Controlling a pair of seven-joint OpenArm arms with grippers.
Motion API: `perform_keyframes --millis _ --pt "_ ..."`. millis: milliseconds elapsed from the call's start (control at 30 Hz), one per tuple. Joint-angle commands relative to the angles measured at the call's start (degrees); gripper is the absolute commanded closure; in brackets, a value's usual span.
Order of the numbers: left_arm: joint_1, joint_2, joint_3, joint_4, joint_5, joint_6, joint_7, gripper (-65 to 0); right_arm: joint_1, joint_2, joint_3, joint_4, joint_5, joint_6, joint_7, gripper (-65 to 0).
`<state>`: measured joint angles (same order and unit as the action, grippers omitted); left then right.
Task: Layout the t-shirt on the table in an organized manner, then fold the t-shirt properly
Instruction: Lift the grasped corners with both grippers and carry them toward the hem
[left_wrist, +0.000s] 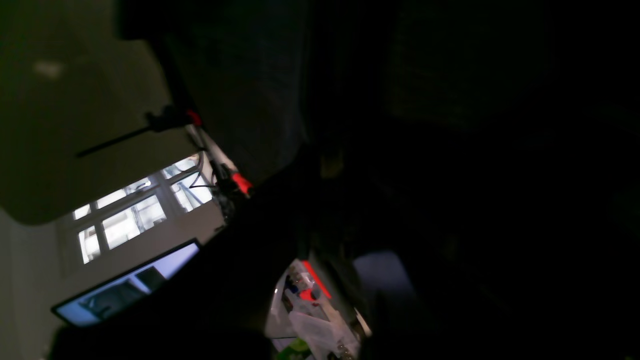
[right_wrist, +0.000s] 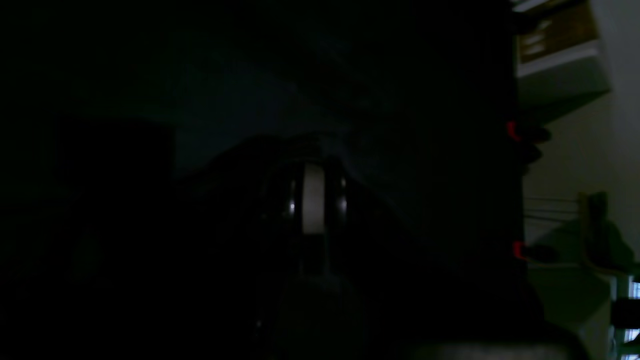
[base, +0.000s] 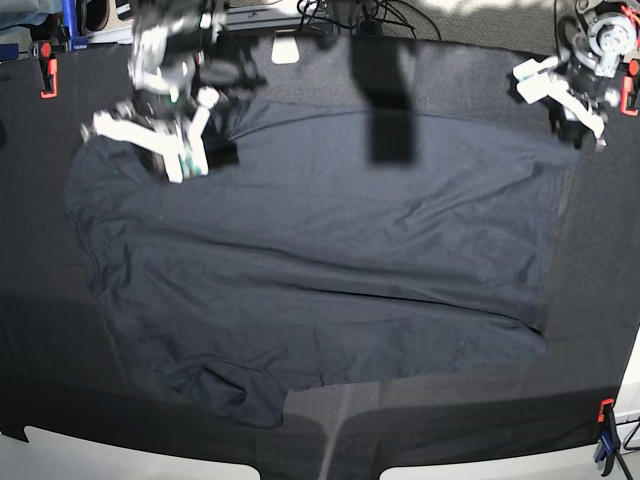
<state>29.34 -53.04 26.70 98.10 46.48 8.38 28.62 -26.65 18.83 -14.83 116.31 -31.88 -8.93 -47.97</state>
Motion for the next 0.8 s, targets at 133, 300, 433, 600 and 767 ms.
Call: perform_keyframes --millis 133,300,433,600,767 --pt "-0.3 -1.1 -0.3 0.6 0.6 1.5 0.0 0.0 4.5 0.2 0.2 1.1 5.9 2.1 2.8 0.0" --pt "-3.0 -1.1 -0.3 0.6 0.4 1.5 0.1 0.0 8.7 0.2 0.2 1.1 9.0 2.1 2.8 0.0" --pt "-6.5 -1.1 -0.3 0.6 -2.5 1.6 0.0 0.0 11.8 0.2 0.2 1.1 9.0 2.2 2.8 0.0" --pt "-11.8 -1.1 -0.3 0.6 -12.7 1.6 0.0 0.0 15.6 0.2 0.2 1.1 9.9 4.4 2.8 0.0" --pt "-15.5 -1.1 -0.3 0.6 -15.3 1.6 -0.8 0.0 19.9 0.2 0.2 1.0 10.1 5.1 2.8 0.0"
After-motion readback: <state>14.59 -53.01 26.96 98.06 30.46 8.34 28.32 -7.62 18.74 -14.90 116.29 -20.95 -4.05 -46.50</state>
